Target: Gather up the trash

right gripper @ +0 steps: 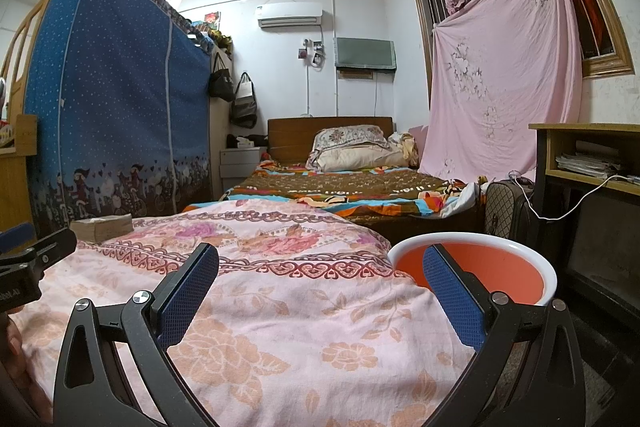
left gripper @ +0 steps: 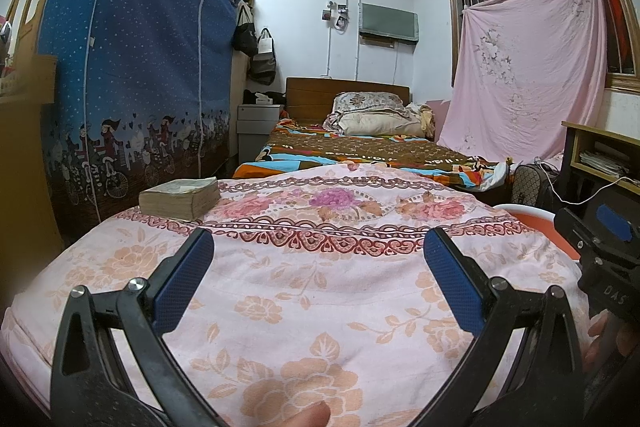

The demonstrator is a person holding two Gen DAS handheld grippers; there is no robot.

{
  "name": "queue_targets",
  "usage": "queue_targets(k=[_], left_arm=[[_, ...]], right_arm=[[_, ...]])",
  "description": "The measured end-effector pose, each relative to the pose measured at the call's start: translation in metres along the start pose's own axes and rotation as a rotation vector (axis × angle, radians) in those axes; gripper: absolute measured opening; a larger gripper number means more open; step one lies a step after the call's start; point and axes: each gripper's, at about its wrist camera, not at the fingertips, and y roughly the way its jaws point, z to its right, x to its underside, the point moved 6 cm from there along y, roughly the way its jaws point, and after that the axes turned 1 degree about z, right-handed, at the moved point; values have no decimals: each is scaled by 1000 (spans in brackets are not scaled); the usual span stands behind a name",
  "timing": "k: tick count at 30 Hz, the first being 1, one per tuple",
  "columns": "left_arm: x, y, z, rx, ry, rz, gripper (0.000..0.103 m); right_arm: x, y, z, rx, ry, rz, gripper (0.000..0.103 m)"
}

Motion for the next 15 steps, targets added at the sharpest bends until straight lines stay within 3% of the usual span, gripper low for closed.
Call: queue_targets(k=[6, 15], left_arm=[[-4, -4, -4, -44, -7, 22, 91], [-6, -5, -3, -37, 2, 33, 91]], right_arm=[[0, 0, 0, 0, 1, -1, 103], [1, -2, -2, 0, 0, -3, 103]])
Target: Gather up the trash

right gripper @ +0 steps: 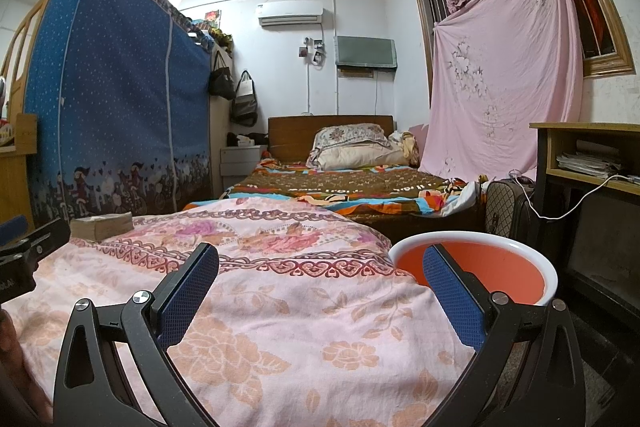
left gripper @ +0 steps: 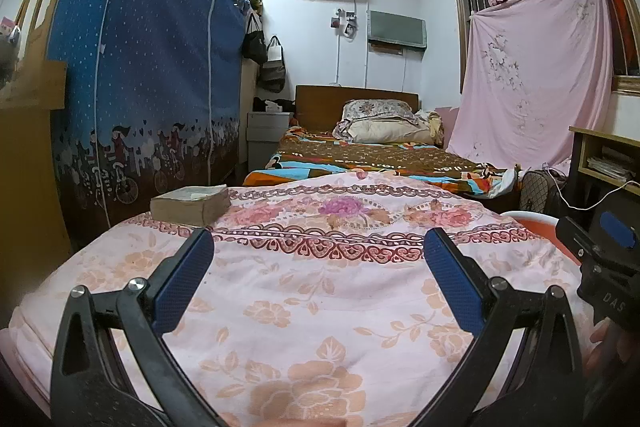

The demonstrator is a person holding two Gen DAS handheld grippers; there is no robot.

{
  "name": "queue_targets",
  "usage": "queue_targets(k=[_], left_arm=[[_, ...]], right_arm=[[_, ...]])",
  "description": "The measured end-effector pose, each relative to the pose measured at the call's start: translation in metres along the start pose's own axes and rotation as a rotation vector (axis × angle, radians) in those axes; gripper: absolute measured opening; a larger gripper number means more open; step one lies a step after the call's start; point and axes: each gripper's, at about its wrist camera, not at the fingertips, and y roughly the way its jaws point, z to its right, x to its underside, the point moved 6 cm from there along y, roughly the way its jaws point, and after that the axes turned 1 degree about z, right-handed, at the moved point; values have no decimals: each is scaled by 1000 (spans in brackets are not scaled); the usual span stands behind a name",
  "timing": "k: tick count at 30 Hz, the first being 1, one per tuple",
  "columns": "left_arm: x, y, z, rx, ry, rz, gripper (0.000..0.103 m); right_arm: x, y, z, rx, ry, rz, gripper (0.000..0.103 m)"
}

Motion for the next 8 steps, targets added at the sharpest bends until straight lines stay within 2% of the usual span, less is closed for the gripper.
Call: queue_targets(k=[8], left_arm=[[-1, 0, 0, 1, -1, -1, 91]], right_arm=[[0, 0, 0, 0, 1, -1, 103]])
